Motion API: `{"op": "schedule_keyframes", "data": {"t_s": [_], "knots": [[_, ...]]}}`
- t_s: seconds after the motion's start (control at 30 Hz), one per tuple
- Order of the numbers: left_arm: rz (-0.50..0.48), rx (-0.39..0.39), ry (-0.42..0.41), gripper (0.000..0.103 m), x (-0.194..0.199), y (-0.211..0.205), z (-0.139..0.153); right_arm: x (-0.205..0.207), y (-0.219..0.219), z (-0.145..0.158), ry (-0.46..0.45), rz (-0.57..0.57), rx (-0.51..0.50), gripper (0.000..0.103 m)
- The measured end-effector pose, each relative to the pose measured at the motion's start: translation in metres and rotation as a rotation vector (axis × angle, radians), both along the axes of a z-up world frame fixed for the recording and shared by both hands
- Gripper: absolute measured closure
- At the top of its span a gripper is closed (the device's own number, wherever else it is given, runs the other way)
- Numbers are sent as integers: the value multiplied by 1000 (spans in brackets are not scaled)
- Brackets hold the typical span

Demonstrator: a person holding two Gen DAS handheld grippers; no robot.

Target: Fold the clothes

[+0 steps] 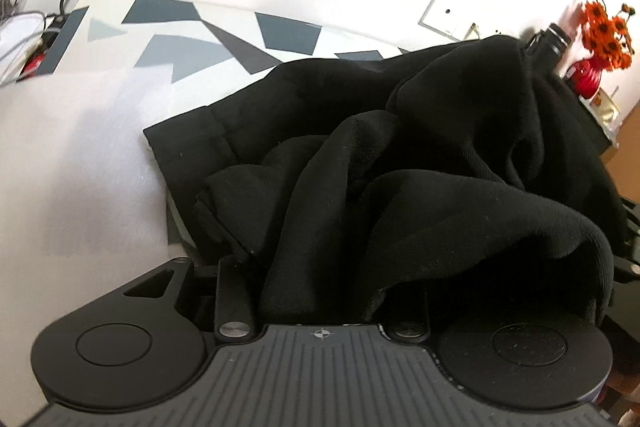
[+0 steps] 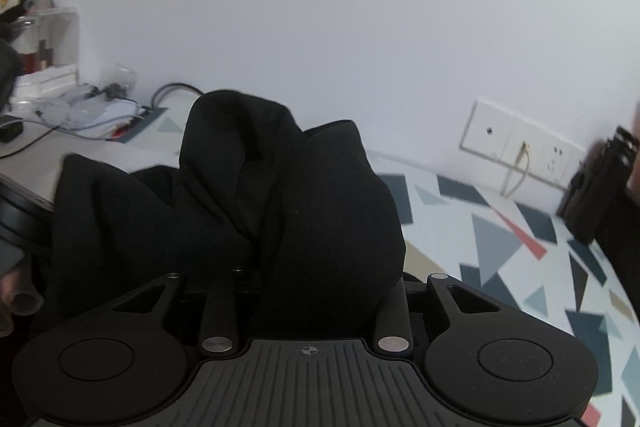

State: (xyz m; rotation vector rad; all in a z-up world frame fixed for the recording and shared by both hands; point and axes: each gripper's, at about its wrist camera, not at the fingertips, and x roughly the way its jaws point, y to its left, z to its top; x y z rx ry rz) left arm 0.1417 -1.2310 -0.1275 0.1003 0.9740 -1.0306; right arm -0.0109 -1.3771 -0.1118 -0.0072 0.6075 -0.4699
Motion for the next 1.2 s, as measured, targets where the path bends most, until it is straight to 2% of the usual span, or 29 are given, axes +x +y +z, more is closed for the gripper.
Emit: {"op": "schedule_keyframes", "data": {"t_s": [0.07,0.13,0.17,0.23,0.4,0.5,0.63,1.03,1.1,1.13,1.2], "knots": [[-9,7,-18,59,-4,-4,1,7,-1,-2,2,-22,14,67],[-17,16,-36,56,-8,-16,4,8,-8,-7,0,-70,24,55],[-20,22,-42,55,-8,-18,5,8,-13,-9,1,-98,31,46],[-25,31,-52,53,-5,-23,4,8,-24,-14,-5,-137,78,41],[-55,49,-86,49,-10,-27,5,2,-52,-32,-57,-228,230,20],[-85,55,-94,46,-13,-27,8,-6,-60,-42,-105,-275,305,15],[-122,54,-83,43,-10,-29,7,-13,-61,-50,-147,-317,345,13],[-179,81,-84,31,-1,-36,5,-26,-55,-56,-184,-368,350,12],[-168,100,-98,22,-1,-39,3,-26,-55,-56,-184,-368,349,12],[-153,117,-98,11,0,-39,1,-25,-55,-56,-183,-368,349,12],[-132,121,-75,8,3,-39,-1,-25,-55,-57,-184,-370,351,11]]}}
